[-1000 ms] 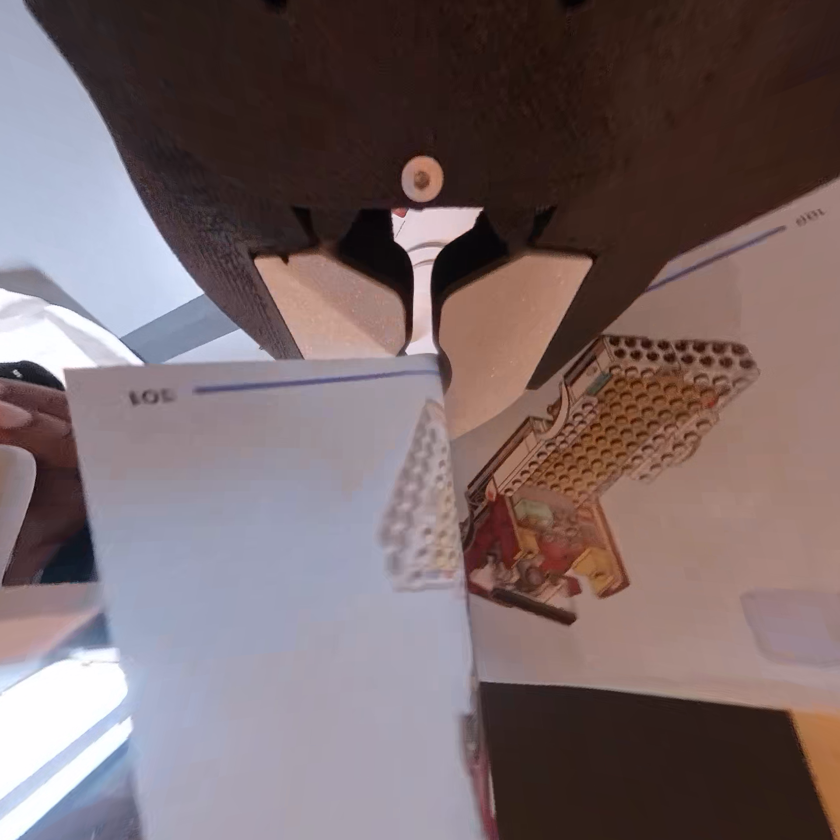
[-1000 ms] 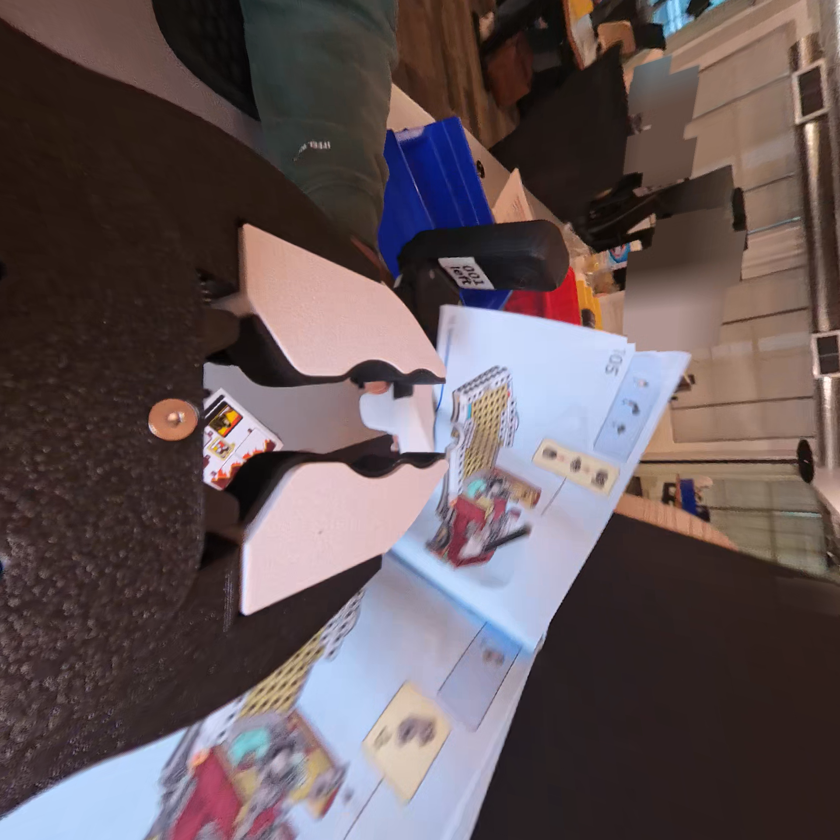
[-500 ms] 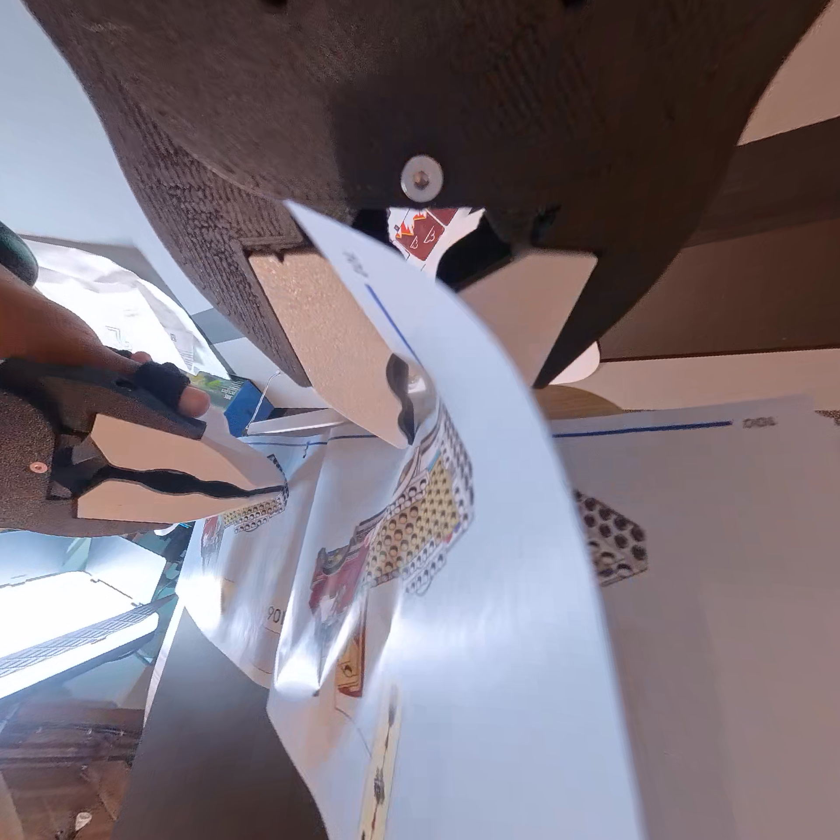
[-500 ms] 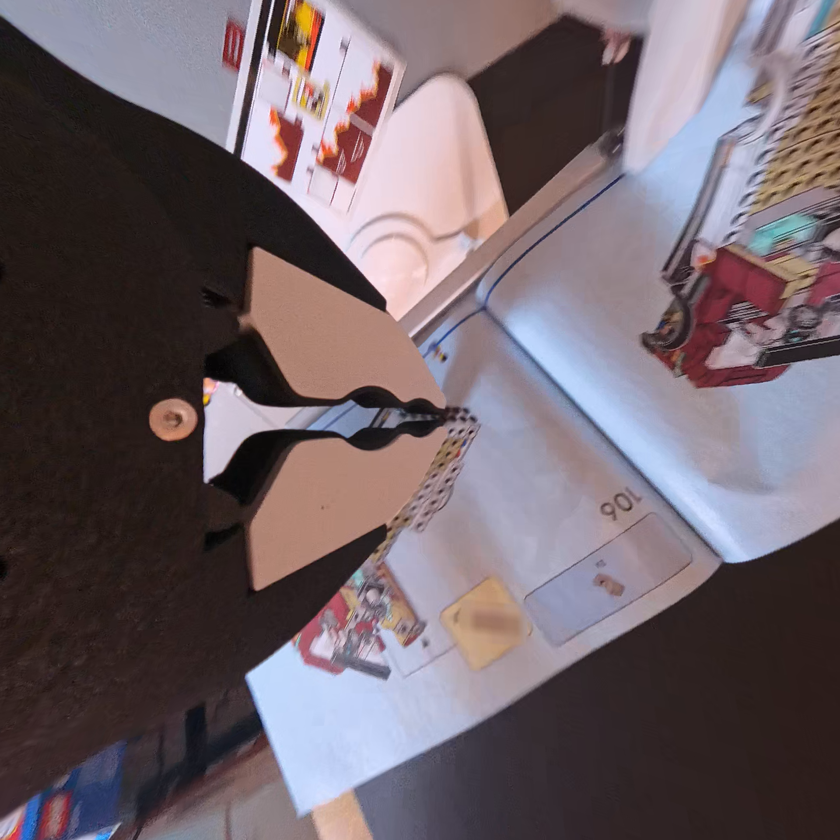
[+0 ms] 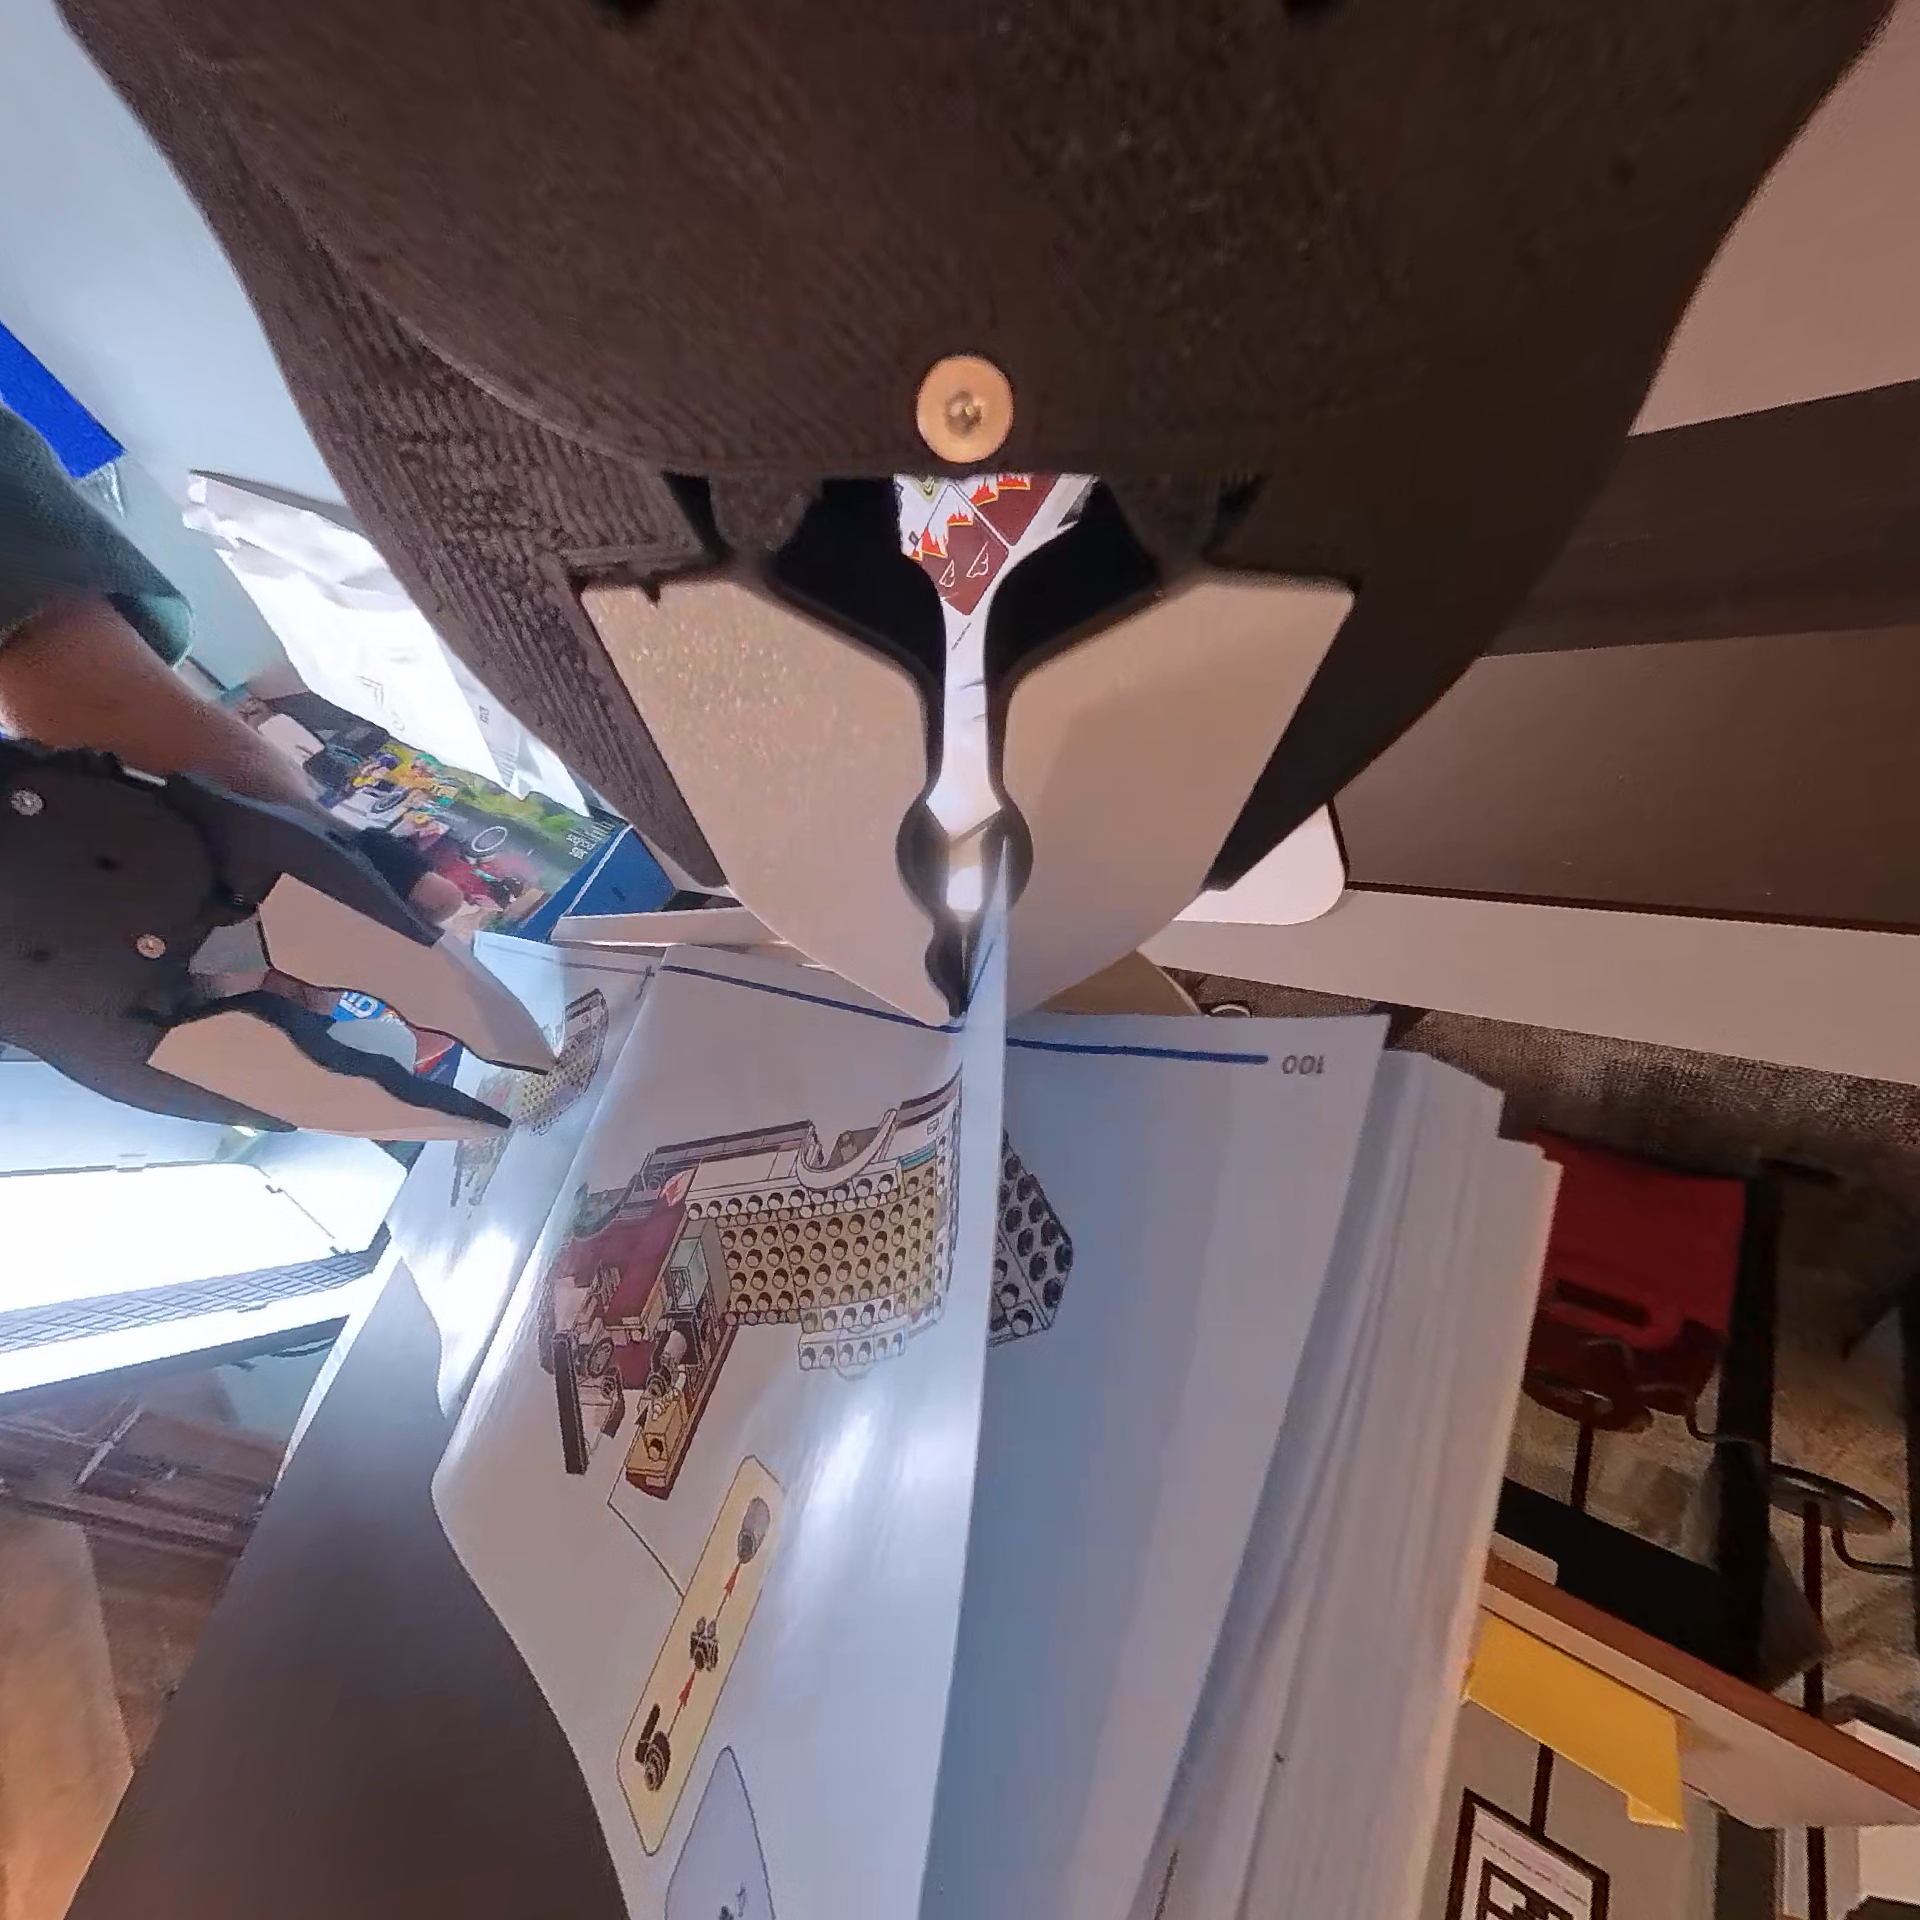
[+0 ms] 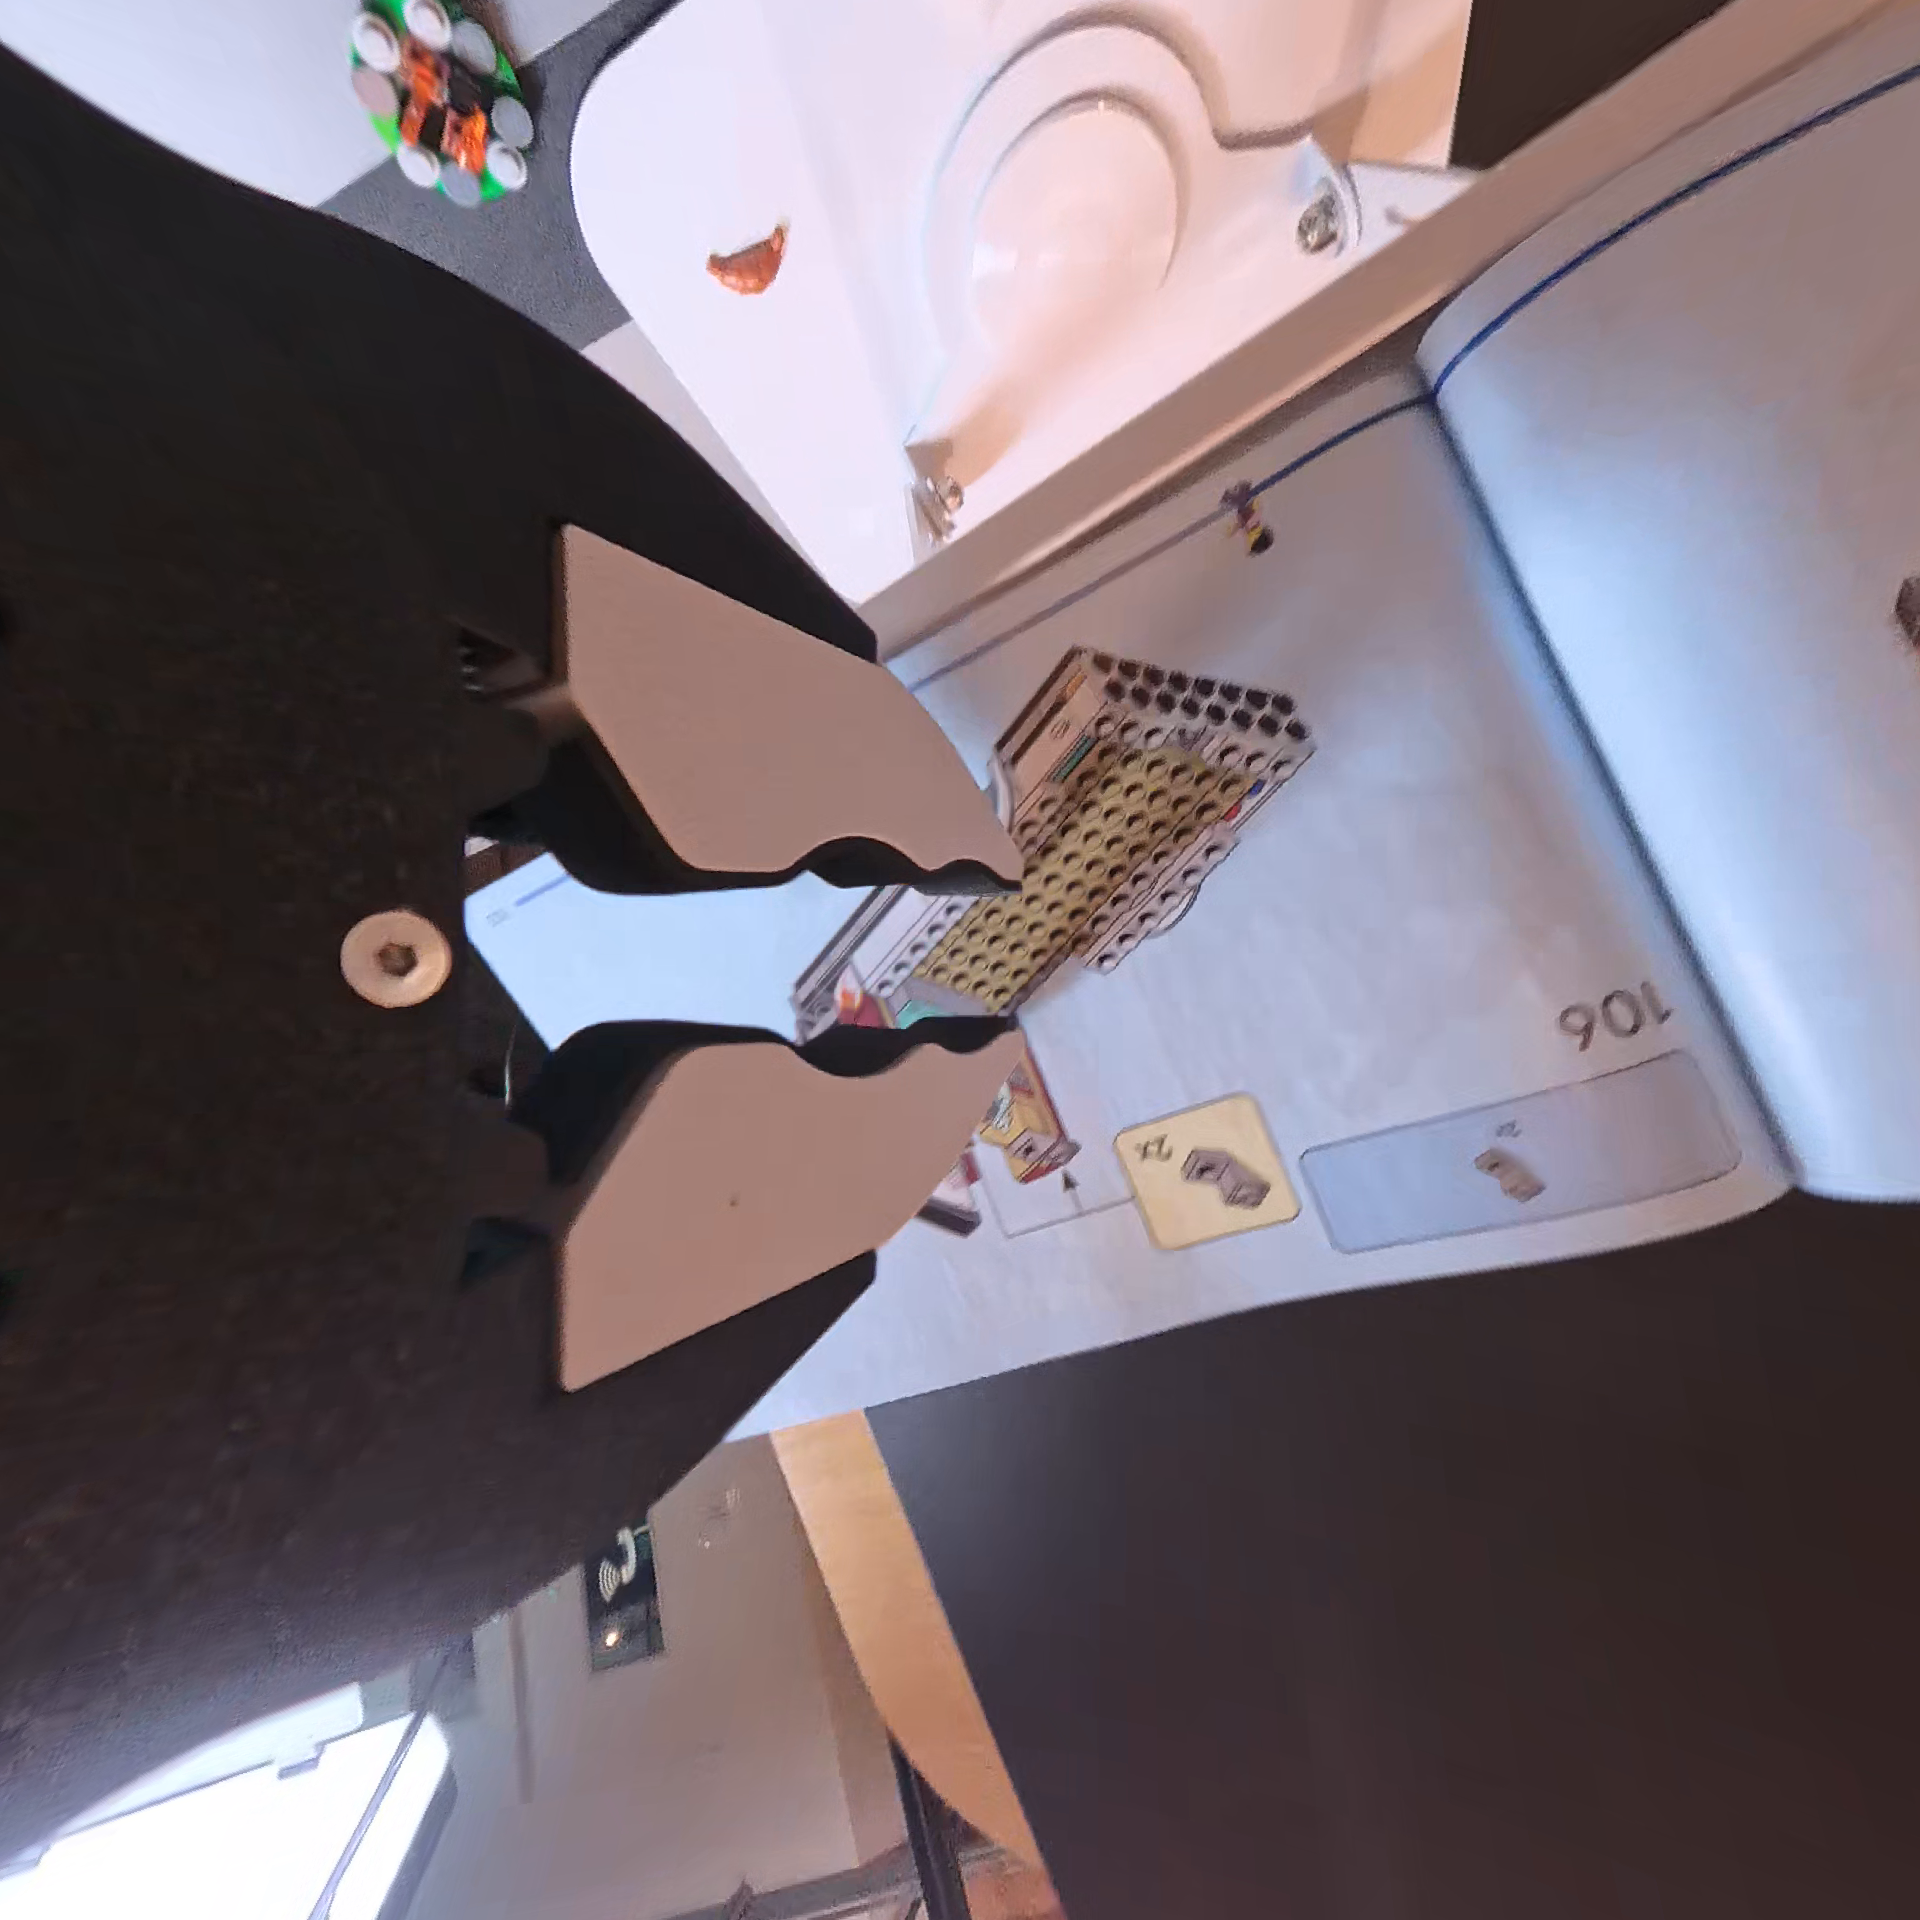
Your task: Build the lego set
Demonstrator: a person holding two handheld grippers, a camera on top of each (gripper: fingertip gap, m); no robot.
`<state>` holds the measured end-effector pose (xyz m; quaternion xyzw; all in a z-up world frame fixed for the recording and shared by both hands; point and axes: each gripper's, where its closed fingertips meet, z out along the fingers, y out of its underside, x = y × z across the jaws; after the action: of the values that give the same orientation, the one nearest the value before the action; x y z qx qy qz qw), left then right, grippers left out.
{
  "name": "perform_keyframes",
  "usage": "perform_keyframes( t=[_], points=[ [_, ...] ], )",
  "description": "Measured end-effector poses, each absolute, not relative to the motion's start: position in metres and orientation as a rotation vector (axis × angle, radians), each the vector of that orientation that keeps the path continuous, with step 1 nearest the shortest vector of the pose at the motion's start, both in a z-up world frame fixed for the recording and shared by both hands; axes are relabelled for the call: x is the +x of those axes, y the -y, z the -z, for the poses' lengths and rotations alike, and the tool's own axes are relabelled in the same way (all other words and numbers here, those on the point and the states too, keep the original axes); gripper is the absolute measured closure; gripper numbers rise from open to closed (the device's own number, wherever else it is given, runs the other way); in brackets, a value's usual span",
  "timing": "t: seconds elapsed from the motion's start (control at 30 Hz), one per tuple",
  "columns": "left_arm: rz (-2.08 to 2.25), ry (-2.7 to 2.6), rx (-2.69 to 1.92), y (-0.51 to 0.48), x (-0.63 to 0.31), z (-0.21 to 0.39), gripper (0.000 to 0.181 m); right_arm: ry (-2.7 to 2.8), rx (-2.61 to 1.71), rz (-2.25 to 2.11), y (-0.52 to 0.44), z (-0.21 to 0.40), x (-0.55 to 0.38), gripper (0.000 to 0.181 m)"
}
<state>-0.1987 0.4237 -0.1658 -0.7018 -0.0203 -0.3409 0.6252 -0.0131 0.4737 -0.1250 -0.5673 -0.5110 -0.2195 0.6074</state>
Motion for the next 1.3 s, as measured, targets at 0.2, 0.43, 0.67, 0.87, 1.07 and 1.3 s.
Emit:
perform_keyframes(
  t=[0.2,0.43,0.67,0.87,1.07,1.3],
  points=[
    [0.794,0.046,-1.582,-0.424,-0.199,0.166,0.181,1.146,-1.325,0.508,-0.488,0.101,0.002,0.149],
    [0.792,0.063,-1.565,-0.424,-0.198,0.167,0.181,1.096,-1.442,0.392,-0.483,0.101,0.008,0.146],
    [0.793,0.071,-1.559,-0.424,-0.198,0.167,0.181,1.256,-1.423,0.450,-0.456,0.160,0.041,0.133],
    [0.796,0.071,-1.557,-0.425,-0.198,0.167,0.181,1.302,-1.264,0.595,-0.443,0.175,0.029,0.136],
    [0.809,0.064,-1.571,-0.424,-0.198,0.168,0.181,1.237,-1.255,0.718,-0.469,0.143,0.045,0.171],
    [0.850,0.074,-1.559,-0.425,-0.198,0.168,0.181,1.225,-1.381,0.652,-0.480,0.152,0.058,0.171]
  ],
)
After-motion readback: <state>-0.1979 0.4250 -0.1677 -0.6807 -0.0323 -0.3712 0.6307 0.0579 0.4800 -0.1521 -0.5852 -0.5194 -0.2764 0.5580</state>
